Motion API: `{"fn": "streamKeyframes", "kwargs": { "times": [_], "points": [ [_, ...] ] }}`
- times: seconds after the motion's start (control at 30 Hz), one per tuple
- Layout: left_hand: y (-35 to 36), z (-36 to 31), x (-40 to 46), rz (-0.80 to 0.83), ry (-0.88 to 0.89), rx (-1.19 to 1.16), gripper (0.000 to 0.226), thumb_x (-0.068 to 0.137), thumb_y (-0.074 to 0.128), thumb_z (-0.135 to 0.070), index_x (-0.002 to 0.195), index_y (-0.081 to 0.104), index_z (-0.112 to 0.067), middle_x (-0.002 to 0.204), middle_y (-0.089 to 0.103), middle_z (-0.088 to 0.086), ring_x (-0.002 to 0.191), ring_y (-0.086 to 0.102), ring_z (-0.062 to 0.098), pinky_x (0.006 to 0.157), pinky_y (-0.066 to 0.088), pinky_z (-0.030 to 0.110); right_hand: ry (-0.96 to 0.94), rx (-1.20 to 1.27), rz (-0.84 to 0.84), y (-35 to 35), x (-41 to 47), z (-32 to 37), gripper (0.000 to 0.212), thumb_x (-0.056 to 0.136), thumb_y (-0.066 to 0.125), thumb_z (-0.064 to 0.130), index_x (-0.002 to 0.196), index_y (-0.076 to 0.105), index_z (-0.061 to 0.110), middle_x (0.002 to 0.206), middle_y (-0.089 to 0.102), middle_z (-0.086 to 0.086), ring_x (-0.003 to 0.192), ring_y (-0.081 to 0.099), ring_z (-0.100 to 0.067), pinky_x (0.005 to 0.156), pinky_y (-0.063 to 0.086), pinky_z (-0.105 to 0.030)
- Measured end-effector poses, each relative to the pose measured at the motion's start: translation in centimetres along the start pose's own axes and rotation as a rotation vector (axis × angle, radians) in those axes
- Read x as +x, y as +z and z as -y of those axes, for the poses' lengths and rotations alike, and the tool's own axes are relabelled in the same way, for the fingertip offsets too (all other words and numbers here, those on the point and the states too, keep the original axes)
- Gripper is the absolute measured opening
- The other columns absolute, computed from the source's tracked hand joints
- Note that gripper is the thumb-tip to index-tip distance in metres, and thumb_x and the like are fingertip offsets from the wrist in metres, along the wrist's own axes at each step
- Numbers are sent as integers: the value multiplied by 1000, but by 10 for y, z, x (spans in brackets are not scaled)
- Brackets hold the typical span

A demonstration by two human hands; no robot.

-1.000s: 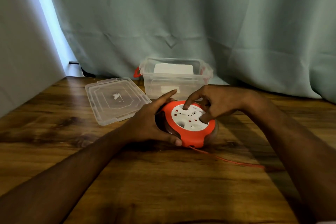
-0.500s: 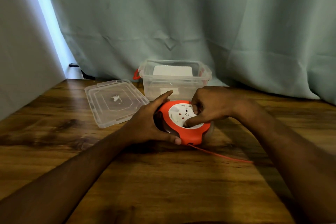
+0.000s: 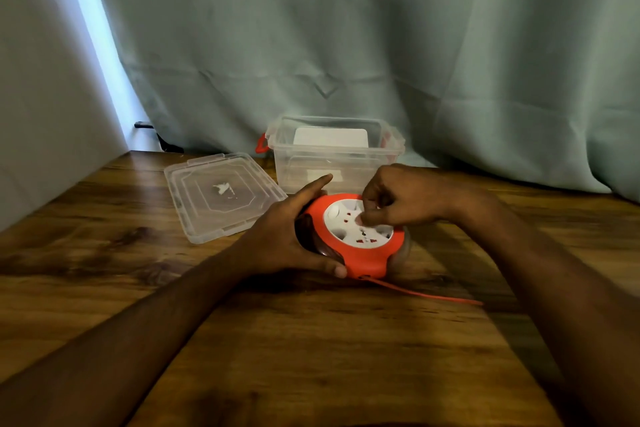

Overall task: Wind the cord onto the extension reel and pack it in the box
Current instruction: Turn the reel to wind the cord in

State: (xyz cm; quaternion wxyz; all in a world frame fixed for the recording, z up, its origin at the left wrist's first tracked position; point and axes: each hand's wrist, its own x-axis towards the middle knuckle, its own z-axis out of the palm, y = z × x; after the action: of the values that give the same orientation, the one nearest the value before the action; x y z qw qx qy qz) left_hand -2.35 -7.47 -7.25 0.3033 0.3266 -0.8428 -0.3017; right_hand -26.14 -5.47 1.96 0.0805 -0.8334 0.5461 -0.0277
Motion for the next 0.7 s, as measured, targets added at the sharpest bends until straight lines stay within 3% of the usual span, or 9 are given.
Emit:
{"fn": "streamKeyframes", "kwargs": {
  "times": [0.03,0.13,0.23,0.33,0.43,0.5,0.57,0.63,0.7],
  "points": [
    [0,0,0,-2,0,3,132,54,96,-56,160,18,-44,154,46,-15,139,49,5,111,48,26,-16,49,26,-3,-1,-2,9,90,73,35,95,78,28,96,76,8,89,73,-12,76,63,-36],
    [0,1,1,-4,2,7,132,54,97,-55,160,18,-45,154,46,-16,139,48,5,110,47,24,-14,76,108,-9,-1,-6,49,84,80,21,128,64,37,121,71,5,99,72,-14,82,64,-36],
    [0,1,1,2,-3,-3,131,54,95,-59,158,17,-48,155,45,-16,140,48,7,112,49,32,-20,14,137,-5,0,-10,60,84,80,25,139,59,39,138,62,11,112,65,-9,94,59,-31],
    [0,2,1,4,-8,-10,130,54,96,-56,158,17,-50,154,45,-18,140,48,6,111,49,30,-28,35,141,-5,-2,-11,60,84,80,28,140,60,36,142,61,11,115,64,-9,98,58,-32],
    [1,3,1,3,-13,-7,129,55,96,-55,158,17,-51,154,44,-19,139,48,6,110,49,27,-40,25,124,-5,-3,-11,61,82,82,29,140,62,32,140,63,10,114,66,-10,95,59,-30],
    [1,3,1,1,-15,-1,130,55,96,-56,158,16,-51,154,44,-19,138,47,4,109,48,25,-22,6,99,-5,-2,-10,61,80,83,34,138,65,31,134,66,11,104,67,-6,85,58,-18],
    [1,3,1,-1,-14,8,131,55,96,-56,158,16,-50,152,43,-22,136,47,1,107,46,18,1,-41,71,-5,-3,-8,61,77,84,43,133,67,29,115,68,17,86,63,2,69,46,-8],
    [1,3,1,-2,-12,12,132,54,97,-55,158,16,-49,151,43,-23,135,46,0,105,44,14,23,-90,49,-5,-3,-5,58,76,83,52,127,70,27,94,58,24,77,56,5,60,37,-7],
    [1,3,1,-1,-13,8,132,54,97,-54,159,16,-49,153,43,-19,136,45,0,106,44,15,36,-108,46,-5,-4,-2,52,76,81,57,117,72,26,86,55,23,75,55,2,57,34,-9]
  ]
}}
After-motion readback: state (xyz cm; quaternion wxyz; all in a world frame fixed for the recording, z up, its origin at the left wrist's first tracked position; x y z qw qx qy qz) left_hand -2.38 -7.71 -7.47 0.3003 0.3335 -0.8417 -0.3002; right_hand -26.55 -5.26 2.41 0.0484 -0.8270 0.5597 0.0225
